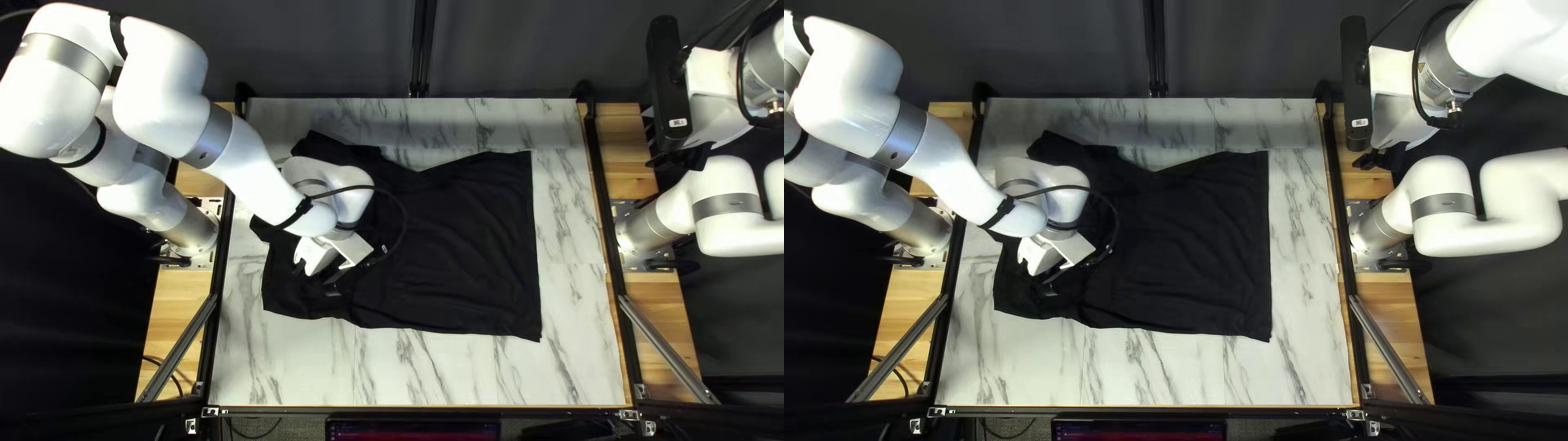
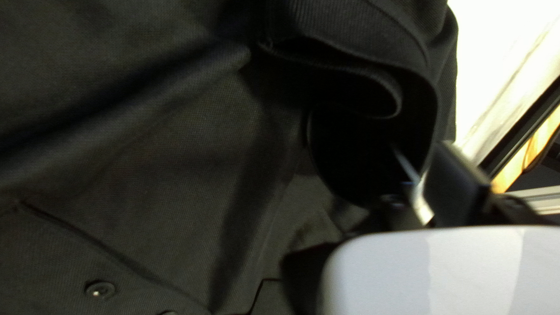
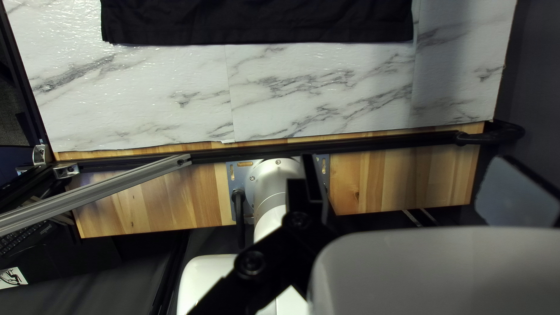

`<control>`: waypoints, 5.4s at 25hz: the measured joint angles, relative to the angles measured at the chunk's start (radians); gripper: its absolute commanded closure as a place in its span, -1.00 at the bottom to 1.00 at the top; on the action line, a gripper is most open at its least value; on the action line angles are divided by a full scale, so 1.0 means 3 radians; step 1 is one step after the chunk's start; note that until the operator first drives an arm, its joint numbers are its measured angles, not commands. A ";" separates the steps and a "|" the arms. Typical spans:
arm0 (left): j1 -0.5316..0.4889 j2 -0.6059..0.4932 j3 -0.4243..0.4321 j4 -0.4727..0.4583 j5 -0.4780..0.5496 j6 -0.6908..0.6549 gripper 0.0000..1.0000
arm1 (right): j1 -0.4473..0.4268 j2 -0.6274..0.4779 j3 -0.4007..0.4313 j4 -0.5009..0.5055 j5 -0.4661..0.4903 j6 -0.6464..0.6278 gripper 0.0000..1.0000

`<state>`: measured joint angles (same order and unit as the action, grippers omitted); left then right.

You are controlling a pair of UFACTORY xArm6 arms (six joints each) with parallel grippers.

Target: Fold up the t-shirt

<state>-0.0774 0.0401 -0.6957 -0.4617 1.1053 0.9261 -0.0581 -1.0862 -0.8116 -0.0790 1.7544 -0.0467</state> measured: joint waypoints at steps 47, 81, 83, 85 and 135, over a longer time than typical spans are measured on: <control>-0.0219 -0.0075 -0.0156 0.0891 0.0084 -0.1749 -1.00 | 0.0000 0.0000 0.0000 0.0000 0.0000 0.0000 -1.00; -0.0045 0.0166 -0.0094 -0.0197 -0.0717 -0.1335 1.00 | 0.0000 0.0000 0.0000 0.0000 0.0000 0.0000 -1.00; -0.0049 0.0069 -0.0032 -0.0280 -0.0755 -0.1271 1.00 | 0.0000 0.0000 0.0000 0.0000 0.0000 0.0000 -1.00; -0.0059 -0.0066 0.0058 -0.0354 -0.0812 -0.1223 1.00 | 0.0000 0.0000 0.0000 0.0000 0.0000 0.0000 -1.00; -0.0911 -0.1127 0.1111 0.2589 -0.1363 -0.3532 -1.00 | 0.0000 0.0000 0.0000 0.0000 0.0000 0.0000 -1.00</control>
<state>-0.3506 -0.2980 -0.3622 0.3150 0.6964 -0.1337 -0.0581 -1.0862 -0.8116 -0.0790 1.7544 -0.0467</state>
